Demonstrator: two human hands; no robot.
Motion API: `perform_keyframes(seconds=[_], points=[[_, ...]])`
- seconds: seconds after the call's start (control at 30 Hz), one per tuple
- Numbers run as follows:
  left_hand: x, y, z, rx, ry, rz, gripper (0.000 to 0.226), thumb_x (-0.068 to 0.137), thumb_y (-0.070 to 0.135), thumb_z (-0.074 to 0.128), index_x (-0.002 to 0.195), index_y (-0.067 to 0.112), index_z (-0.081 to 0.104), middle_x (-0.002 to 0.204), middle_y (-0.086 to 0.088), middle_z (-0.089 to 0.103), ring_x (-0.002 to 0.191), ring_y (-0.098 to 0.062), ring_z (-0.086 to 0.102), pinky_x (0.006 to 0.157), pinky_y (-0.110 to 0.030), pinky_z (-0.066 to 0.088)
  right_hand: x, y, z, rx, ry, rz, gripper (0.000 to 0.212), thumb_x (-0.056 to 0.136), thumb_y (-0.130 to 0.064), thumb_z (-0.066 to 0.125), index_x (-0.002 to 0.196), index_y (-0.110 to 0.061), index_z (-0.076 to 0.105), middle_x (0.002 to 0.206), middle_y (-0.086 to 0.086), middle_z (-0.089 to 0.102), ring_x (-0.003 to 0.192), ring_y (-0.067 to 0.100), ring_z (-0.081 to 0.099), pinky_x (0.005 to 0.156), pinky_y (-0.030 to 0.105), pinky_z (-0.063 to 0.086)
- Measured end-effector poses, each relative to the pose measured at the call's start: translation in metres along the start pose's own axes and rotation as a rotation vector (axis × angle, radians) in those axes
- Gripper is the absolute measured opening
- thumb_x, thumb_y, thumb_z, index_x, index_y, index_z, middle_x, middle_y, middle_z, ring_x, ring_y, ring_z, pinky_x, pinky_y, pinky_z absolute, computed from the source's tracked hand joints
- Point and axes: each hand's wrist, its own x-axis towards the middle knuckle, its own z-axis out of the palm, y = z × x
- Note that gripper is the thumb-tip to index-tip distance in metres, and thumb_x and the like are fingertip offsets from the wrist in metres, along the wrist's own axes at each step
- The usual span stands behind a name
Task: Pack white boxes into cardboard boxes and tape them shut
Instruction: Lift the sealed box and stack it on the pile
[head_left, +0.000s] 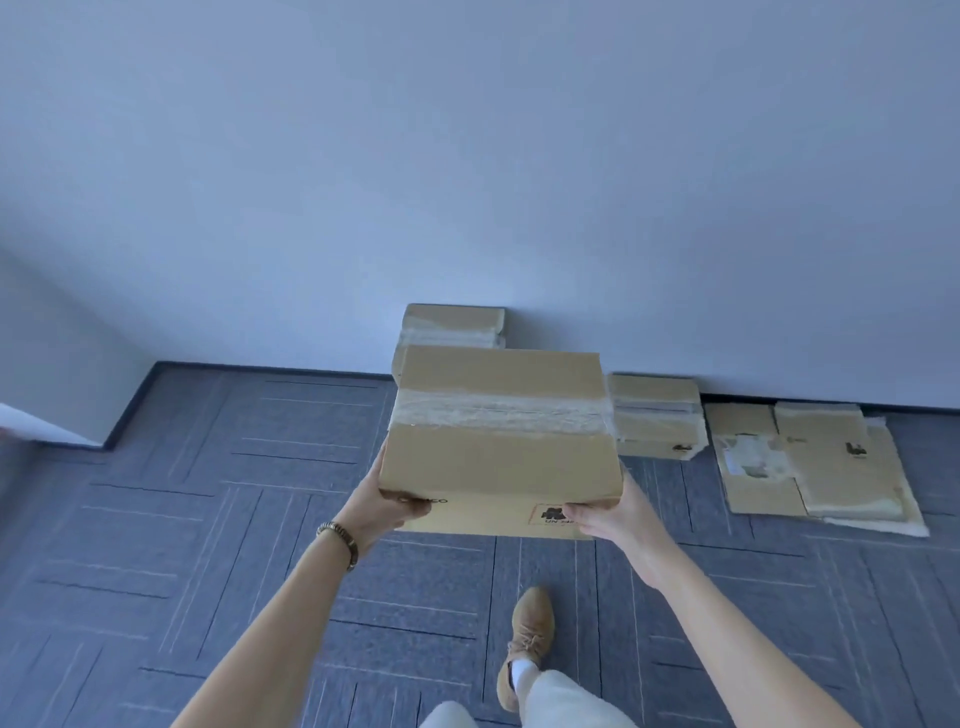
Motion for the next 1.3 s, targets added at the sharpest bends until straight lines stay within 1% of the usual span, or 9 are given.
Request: perform_keyframes(seconds=[0.17,0.37,0.5,0.63,0.8,0.9,1.1,1.2,1.3], points=[[0.068,0.048,-0.027,-0.024,0.032,-0.021,0.092,0.063,0.003,0.077,0.132,0.054,0.045,0.093,0.001,0.063,0.085,-0.021,0.051,0.073,-0.038,0.046,0.081,-0.057,0.007,-0.012,-0.023,0.003,0.083,0.063,-0.014,0.096,0.124,-0.045,0.049,0.115,-0.009,0.072,0.103,0.010,0.071,0.084,0.038,0.061],[0.149,0.088,-0.068,-0.062,0.033,-0.020,0.091,0.062,0.000,0.079,0.129,0.052,0.046,0.102,-0.009,0.062,0.090,-0.025,0.052,0.078,-0.043,0.046,0.167,-0.110,0.026,-0.012,-0.034,-0.001,0.091,0.061,-0.015,0.096,0.134,-0.037,0.047,0.119,-0.007,0.070,0.108,0.016,0.069,0.086,0.038,0.060],[0.203,0.106,-0.103,-0.041,-0.015,-0.040,0.091,0.076,-0.020,0.062,0.126,0.054,0.044,0.100,-0.012,0.052,0.090,-0.025,0.045,0.076,-0.041,0.042,0.215,-0.131,0.049,-0.013,0.006,0.002,0.091,0.060,-0.014,0.096,0.132,-0.041,0.047,0.122,-0.006,0.069,0.110,0.016,0.067,0.089,0.044,0.059],[0.267,0.122,-0.147,-0.017,-0.070,-0.055,0.084,0.073,-0.021,0.057,0.126,0.043,0.048,0.099,-0.011,0.047,0.091,-0.026,0.041,0.080,-0.044,0.039,0.269,-0.151,0.077,-0.020,0.059,0.000,0.102,0.058,-0.016,0.098,0.143,-0.032,0.044,0.125,-0.005,0.068,0.111,0.017,0.067,0.089,0.041,0.060],[0.335,0.128,-0.187,-0.017,-0.099,-0.108,0.090,0.079,-0.023,0.059,0.145,0.035,0.037,0.107,-0.006,0.061,0.094,-0.019,0.059,0.089,-0.037,0.054,0.326,-0.168,0.107,-0.042,0.112,-0.007,0.097,0.062,-0.014,0.095,0.141,-0.037,0.044,0.122,-0.011,0.067,0.105,0.011,0.069,0.086,0.036,0.061],[0.365,0.126,-0.199,0.004,-0.098,-0.101,0.090,0.080,-0.021,0.060,0.146,0.034,0.036,0.108,-0.003,0.061,0.097,-0.020,0.058,0.096,-0.046,0.052,0.357,-0.168,0.116,-0.050,0.122,-0.004,0.100,0.061,-0.012,0.095,0.144,-0.035,0.043,0.122,-0.011,0.068,0.103,0.011,0.070,0.087,0.037,0.061],[0.413,0.109,-0.206,0.043,-0.118,-0.066,0.085,0.078,-0.016,0.064,0.141,0.035,0.040,0.095,0.007,0.065,0.092,-0.015,0.058,0.083,-0.035,0.055,0.402,-0.148,0.123,-0.053,0.141,0.006,0.097,0.065,-0.013,0.094,0.145,-0.036,0.042,0.121,-0.014,0.069,0.102,0.006,0.070,0.092,0.045,0.059],[0.434,0.099,-0.205,0.022,-0.105,-0.075,0.090,0.073,-0.016,0.066,0.142,0.036,0.040,0.102,0.002,0.063,0.095,-0.019,0.058,0.084,-0.037,0.053,0.419,-0.131,0.124,-0.062,0.138,-0.007,0.095,0.065,-0.020,0.095,0.142,-0.040,0.043,0.124,-0.015,0.067,0.114,0.008,0.065,0.101,0.048,0.053],[0.453,0.086,-0.201,0.018,-0.084,-0.084,0.092,0.066,-0.010,0.066,0.140,0.039,0.041,0.105,-0.003,0.061,0.096,-0.022,0.056,0.083,-0.042,0.051,0.437,-0.114,0.122,-0.055,0.133,-0.030,0.093,0.065,-0.019,0.095,0.141,-0.038,0.046,0.123,-0.012,0.068,0.114,0.009,0.065,0.099,0.049,0.055]])
